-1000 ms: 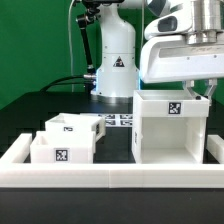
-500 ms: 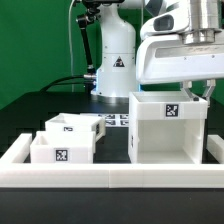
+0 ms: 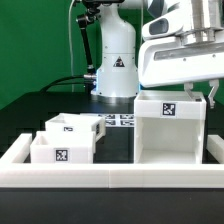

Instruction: Assemble drawer

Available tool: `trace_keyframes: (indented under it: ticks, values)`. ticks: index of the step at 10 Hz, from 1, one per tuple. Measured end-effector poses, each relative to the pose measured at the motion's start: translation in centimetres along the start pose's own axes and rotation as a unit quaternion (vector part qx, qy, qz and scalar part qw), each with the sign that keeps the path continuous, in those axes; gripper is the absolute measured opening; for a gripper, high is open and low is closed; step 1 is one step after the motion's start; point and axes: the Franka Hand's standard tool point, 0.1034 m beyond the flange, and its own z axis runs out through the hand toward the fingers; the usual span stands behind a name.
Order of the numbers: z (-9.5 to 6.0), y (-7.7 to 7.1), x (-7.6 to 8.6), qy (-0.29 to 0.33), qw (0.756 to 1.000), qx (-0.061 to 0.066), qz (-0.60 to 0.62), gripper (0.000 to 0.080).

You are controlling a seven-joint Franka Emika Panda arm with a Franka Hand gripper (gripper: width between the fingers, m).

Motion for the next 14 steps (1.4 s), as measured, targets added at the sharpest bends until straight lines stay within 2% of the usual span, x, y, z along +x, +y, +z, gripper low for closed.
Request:
trace_keyframes:
  ticks: [2, 5, 8, 11, 14]
  values:
    - [-0.1, 0.2, 0.6, 0.005, 0.998, 0.002, 0.065, 0.0044]
    - [-0.6, 0.0, 1.4, 0.019, 0.988, 0.017, 0.154, 0.0044]
    - [-0.8, 0.4, 1.8, 0.023, 0.977, 0.023, 0.212, 0.0045]
    - [-0.9, 1.4, 2.9, 0.024, 0.952, 0.032, 0.305, 0.0048]
    - [-0.8, 1.5, 3.1, 0.027, 0.932, 0.038, 0.359, 0.0055]
